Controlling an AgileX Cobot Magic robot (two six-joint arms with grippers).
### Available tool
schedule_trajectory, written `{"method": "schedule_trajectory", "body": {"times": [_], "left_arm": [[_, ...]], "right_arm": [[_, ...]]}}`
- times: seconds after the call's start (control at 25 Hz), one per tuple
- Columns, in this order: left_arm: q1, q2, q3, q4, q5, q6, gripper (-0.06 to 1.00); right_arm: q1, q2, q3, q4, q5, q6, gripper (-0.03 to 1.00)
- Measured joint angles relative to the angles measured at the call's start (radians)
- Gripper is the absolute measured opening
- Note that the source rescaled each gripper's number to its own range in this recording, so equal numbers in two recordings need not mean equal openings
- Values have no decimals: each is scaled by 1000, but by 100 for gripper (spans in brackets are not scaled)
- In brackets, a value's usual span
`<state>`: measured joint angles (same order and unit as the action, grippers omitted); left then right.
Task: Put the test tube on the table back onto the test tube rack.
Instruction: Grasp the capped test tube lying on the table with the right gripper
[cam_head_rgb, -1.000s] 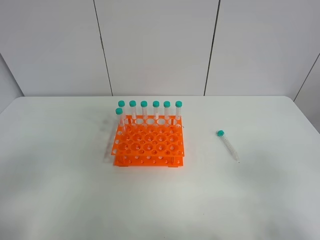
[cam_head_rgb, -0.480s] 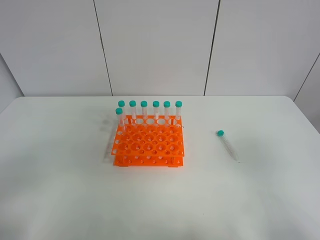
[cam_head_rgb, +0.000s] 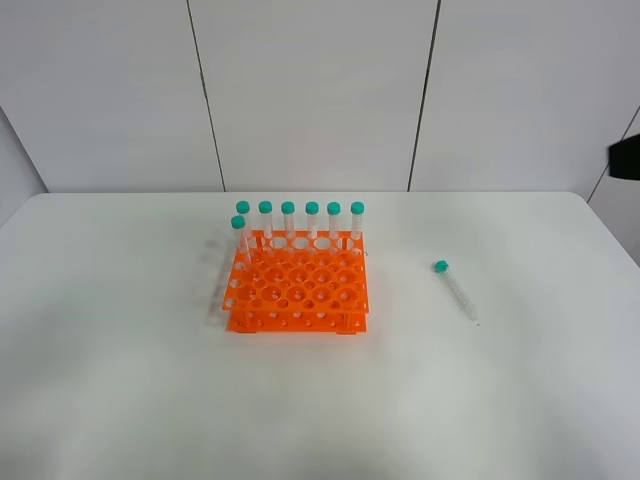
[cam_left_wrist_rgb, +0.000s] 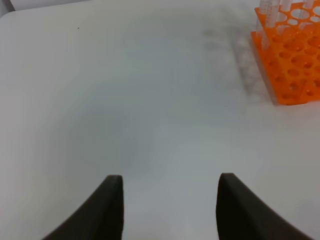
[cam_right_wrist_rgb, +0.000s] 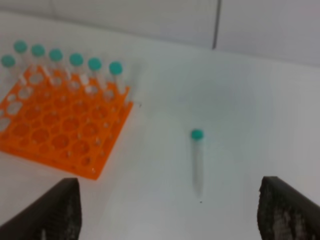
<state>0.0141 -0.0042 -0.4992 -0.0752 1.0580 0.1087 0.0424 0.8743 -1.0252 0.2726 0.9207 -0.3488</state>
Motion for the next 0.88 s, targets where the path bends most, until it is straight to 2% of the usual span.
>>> {"method": "schedule_trajectory", "body": {"times": [0.2,0.36,0.44,0.48,0.52,0.6,0.72,0.88], "left_arm": [[0,0,0,0,0,0,54],[0,0,0,0,0,0,55],[0,0,0,0,0,0,65],[0,0,0,0,0,0,65],[0,0,0,0,0,0,81],[0,0,0,0,0,0,92],[0,0,0,1,0,0,98],[0,0,0,7,0,0,100]], "right_arm": [[0,307,-88,9,-6,-26,91],[0,452,-98,11,-48,-51,91],[0,538,-98,16,-75,-64,91],[0,581,-98,21,-87,-71,91],[0,620,-98,27,-93,-75,91],[0,683,-98,31,-113,-82,91],[0,757,-98,32,-143,-97,91],[0,866,-99,32,-236,-102,91]]}}
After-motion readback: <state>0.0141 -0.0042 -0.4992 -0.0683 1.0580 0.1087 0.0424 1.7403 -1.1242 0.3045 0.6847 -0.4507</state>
